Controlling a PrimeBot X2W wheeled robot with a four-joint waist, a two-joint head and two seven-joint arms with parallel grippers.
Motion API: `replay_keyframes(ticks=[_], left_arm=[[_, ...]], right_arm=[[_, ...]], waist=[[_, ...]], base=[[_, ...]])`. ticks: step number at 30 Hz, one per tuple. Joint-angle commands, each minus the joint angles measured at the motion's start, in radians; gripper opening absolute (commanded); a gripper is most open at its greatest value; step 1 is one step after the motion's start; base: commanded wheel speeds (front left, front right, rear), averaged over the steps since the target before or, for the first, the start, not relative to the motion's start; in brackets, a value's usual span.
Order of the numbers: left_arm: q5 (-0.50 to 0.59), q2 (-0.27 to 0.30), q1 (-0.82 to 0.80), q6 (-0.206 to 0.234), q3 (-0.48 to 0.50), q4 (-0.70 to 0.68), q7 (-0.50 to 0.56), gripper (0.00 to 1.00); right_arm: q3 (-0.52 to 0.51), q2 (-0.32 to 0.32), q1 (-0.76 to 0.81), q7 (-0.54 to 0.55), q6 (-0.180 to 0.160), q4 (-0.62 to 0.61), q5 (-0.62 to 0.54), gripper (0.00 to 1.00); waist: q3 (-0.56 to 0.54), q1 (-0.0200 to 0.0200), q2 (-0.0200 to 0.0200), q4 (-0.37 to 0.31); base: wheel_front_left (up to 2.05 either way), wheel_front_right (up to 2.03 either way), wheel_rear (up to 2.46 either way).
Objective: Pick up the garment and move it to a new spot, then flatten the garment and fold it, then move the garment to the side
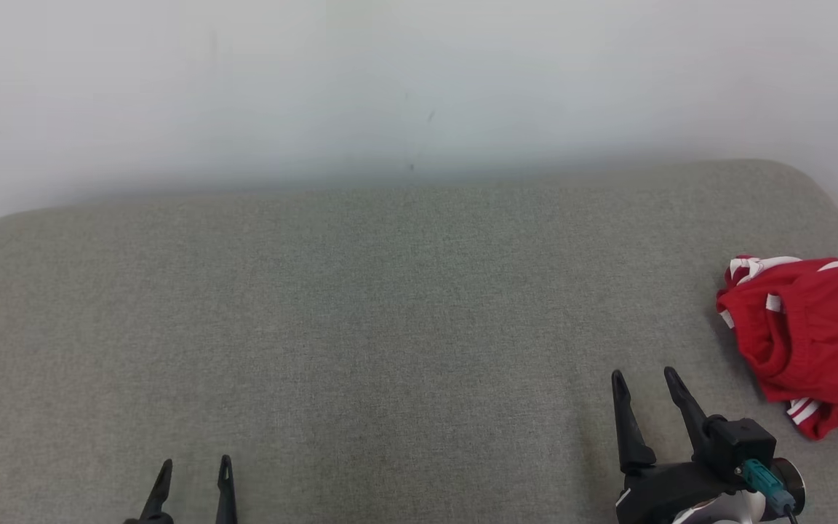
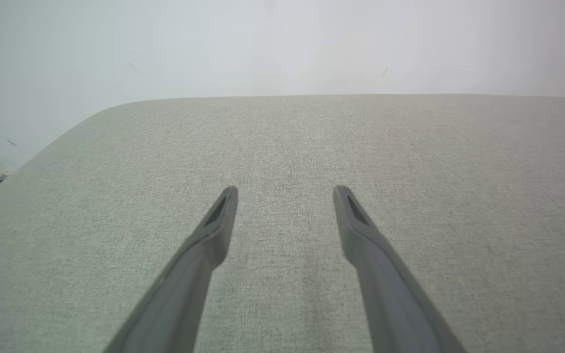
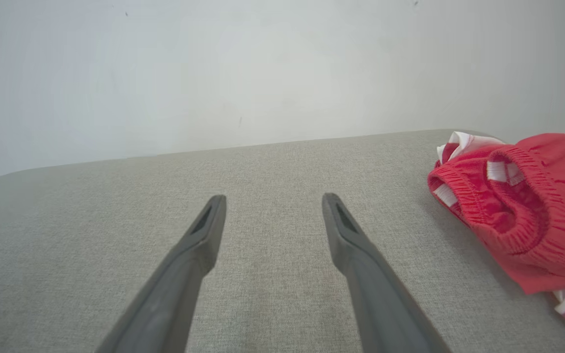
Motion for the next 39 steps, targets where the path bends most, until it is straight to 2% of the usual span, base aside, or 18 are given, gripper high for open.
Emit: replay_keyframes(ticks=[1, 25, 39], left_arm=[[0.000, -0.002, 0.017, 0.004, 0.012, -0.004, -0.003, 1.00], [-0.034, -0.002, 0.044, -0.041, 0.066, -0.096, -0.003, 1.00], [-0.042, -0.002, 0.059, -0.029, 0.058, -0.123, -0.003, 1.00]], right_arm=[[0.002, 0.002, 0.011, -0.004, 0.000, -0.008, 0.014, 1.00], [0.039, 0.002, 0.059, -0.004, 0.000, -0.102, 0.067, 1.00], [0.041, 0.002, 0.061, -0.004, 0.000, -0.109, 0.054, 1.00]], waist=[[-0.012, 0.0001, 0.0001, 0.006], [-0.064, 0.0001, 0.0001, 0.005], [-0.053, 0.0001, 0.0001, 0.004]], base=[[0.00, 0.00, 0.00], [0.00, 0.00, 0.00], [0.00, 0.00, 0.00]])
